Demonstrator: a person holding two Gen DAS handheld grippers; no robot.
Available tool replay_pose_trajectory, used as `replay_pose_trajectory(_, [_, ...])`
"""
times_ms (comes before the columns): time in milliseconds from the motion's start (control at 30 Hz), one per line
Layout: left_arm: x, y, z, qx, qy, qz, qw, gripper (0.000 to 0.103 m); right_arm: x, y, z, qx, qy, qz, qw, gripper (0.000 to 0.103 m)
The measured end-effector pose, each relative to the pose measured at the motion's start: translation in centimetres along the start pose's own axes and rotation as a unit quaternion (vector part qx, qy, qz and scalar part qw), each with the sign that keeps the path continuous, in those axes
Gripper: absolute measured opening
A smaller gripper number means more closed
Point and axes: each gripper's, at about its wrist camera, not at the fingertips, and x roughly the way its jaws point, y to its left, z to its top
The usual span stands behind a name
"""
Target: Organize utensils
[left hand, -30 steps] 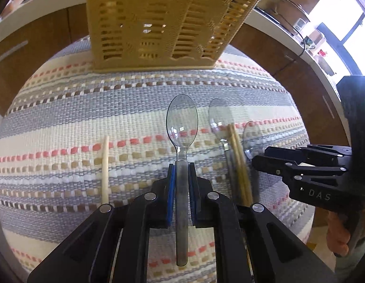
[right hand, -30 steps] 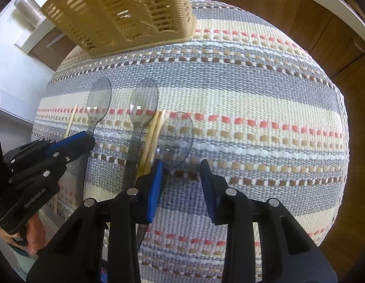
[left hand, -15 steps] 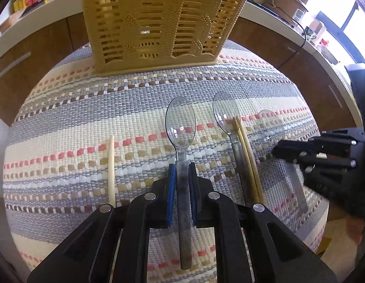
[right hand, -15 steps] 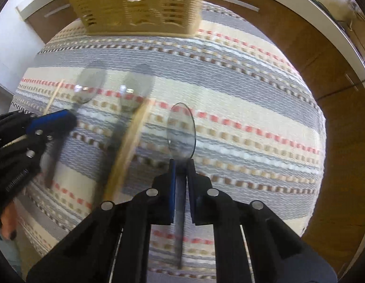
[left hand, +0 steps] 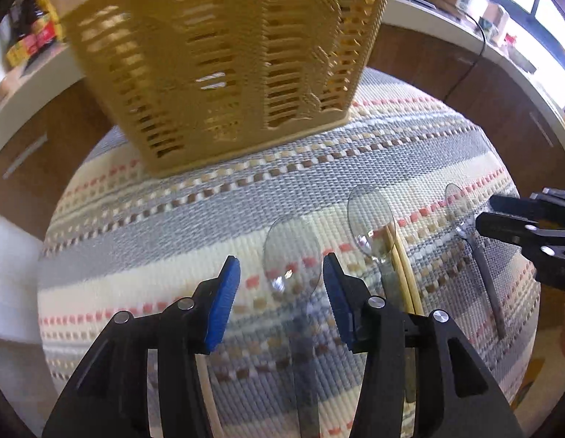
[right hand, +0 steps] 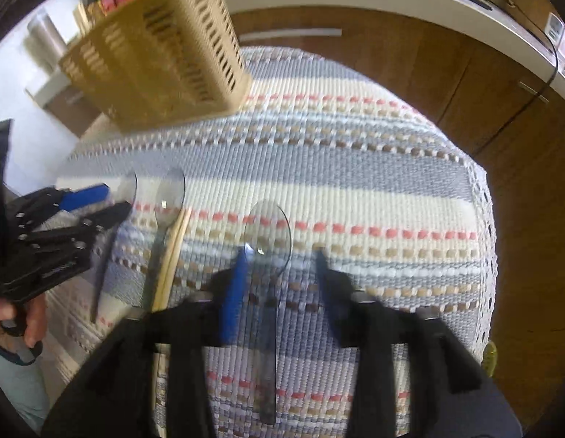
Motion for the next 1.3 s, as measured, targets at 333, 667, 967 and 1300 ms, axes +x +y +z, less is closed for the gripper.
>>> replay_pose_trajectory(333, [1.5, -1.1, 2.6, 0.012, 0.025, 0.022, 0.9994, 0.035, 2.6, 2.0, 0.3, -0.023, 0.046, -0.042, 0.998, 0.037])
replay_pose_trajectory(667, [0.5, -2.4, 1.5, -0.001, -0.001, 0.023, 0.9997, 0.03, 2.9, 3.8, -0.1, -0.044, 0.053, -0.058, 0.996, 0.004])
replay_pose_trajectory(967, [-1.1, -1.1, 0.2, -0.013, -0.009, 0.003, 0.9999, 0.03, 1.2, 1.8, 0.3, -0.033, 0.024, -0.045, 0.998, 0.008])
replay_pose_trajectory(1300, [-0.7, 0.4, 0.6, -0.013, -0.015, -0.01, 0.9998, 0.031, -3.1, -0.9, -0.2, 0.022, -0.093, 0.108, 0.99, 0.079])
